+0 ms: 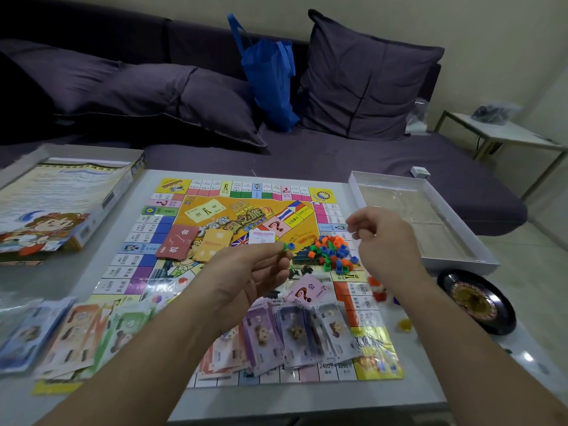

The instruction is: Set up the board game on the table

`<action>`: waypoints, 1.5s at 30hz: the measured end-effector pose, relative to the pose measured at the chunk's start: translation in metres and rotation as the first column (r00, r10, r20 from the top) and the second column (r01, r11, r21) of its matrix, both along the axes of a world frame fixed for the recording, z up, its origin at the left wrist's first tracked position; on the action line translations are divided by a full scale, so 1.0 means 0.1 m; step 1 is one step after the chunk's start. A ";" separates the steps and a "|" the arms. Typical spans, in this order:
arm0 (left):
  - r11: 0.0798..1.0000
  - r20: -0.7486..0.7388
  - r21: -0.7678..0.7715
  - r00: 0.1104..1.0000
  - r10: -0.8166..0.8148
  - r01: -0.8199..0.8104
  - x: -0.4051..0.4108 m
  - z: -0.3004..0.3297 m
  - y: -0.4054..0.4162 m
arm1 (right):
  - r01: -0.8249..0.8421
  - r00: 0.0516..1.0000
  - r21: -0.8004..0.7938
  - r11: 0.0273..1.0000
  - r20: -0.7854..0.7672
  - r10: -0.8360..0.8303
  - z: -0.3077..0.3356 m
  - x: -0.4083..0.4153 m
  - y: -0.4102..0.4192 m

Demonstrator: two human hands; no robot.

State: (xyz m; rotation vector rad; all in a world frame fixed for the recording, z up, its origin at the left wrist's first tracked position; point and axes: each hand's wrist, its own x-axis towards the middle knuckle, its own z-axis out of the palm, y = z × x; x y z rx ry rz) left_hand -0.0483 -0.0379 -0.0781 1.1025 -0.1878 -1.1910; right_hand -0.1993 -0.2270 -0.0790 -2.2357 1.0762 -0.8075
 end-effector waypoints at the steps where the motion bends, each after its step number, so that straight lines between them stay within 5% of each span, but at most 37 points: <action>1: 1.000 0.003 0.000 1.000 0.002 -0.002 0.01 -0.01 0.00 | 0.007 0.998 -0.004 1.000 -0.059 -0.008 -0.04 0.00 -0.04; 11: 1.000 0.052 -0.004 0.998 -0.020 0.020 0.05 -0.06 -0.04 | -0.113 0.788 -0.248 0.962 -0.612 -0.065 -0.28 0.38 -0.22; 22: 1.000 0.062 0.004 0.998 -0.017 0.016 0.14 -0.07 -0.02 | -0.153 0.780 -0.226 0.962 -0.625 -0.023 -0.38 0.53 -0.38; 29: 1.000 0.083 0.008 0.997 0.006 -0.007 0.16 -0.06 0.02 | -0.126 0.846 -0.199 0.972 -0.533 0.001 -0.33 0.50 -0.33; 35: 0.998 0.139 0.002 0.989 0.057 -0.058 0.17 -0.03 0.04 | -0.193 0.959 -0.035 0.980 -0.218 0.181 -0.08 0.44 -0.08; 45: 0.991 0.257 0.040 0.960 0.111 -0.125 0.12 -0.03 0.10 | -0.410 0.912 0.140 0.901 0.038 0.409 0.02 0.42 0.47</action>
